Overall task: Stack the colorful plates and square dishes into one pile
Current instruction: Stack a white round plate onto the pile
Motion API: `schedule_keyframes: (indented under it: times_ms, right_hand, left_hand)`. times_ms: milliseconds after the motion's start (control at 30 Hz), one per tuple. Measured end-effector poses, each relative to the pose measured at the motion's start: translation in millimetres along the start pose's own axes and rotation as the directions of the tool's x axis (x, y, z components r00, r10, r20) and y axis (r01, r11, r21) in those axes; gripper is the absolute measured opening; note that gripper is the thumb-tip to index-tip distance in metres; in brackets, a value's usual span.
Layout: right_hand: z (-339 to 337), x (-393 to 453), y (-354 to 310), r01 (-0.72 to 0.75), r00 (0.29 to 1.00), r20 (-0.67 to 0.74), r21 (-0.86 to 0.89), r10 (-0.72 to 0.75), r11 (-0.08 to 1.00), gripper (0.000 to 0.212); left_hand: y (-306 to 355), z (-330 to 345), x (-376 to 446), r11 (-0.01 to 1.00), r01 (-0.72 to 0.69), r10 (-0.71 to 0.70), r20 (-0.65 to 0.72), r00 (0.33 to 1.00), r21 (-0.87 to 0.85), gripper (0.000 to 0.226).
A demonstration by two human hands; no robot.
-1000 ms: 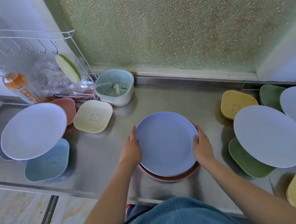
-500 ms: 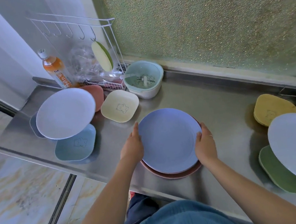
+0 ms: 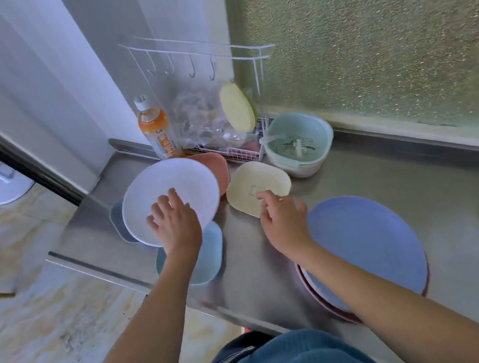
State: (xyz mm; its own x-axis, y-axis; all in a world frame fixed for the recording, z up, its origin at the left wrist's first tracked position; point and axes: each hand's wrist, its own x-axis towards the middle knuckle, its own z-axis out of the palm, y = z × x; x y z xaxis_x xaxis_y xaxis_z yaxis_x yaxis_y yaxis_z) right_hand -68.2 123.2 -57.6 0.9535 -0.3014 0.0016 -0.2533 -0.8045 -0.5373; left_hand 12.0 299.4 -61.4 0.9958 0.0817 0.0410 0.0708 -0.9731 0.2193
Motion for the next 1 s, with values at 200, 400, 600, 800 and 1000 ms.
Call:
schedule_keyframes:
  times_ms: [200, 400, 600, 800, 1000]
  right_hand:
    - [47.0, 33.5, -45.8, -0.099, 0.965, 0.258, 0.156, 0.057, 0.983, 0.038]
    - [71.9, 55.1, -70.4, -0.383, 0.894, 0.380, 0.367, 0.239, 0.848, 0.020]
    - [79.0, 64.7, -78.2, -0.523, 0.850, 0.340, 0.452, 0.403, 0.722, 0.036]
    - [57.8, 56.0, -54.8, -0.398, 0.915, 0.252, 0.426, 0.316, 0.812, 0.040]
    - [25.0, 32.9, -4.8, -0.444, 0.896, 0.237, 0.436, 0.376, 0.783, 0.035]
  left_hand:
    - [-69.9, 2.7, 29.7, 0.973, 0.228, -0.218, 0.173, 0.960, -0.040, 0.059]
    - [-84.0, 3.8, 33.8, 0.952, 0.227, -0.192, 0.181, 0.965, -0.205, 0.056]
    - [-87.6, 1.9, 33.7, 0.935, 0.242, -0.204, 0.165, 0.965, -0.260, 0.054]
    - [-90.5, -0.7, 34.0, 0.904, 0.259, -0.234, 0.113, 0.966, -0.339, 0.035]
    - [-63.7, -3.9, 28.9, 0.899, 0.219, -0.163, 0.173, 0.971, -0.380, 0.029]
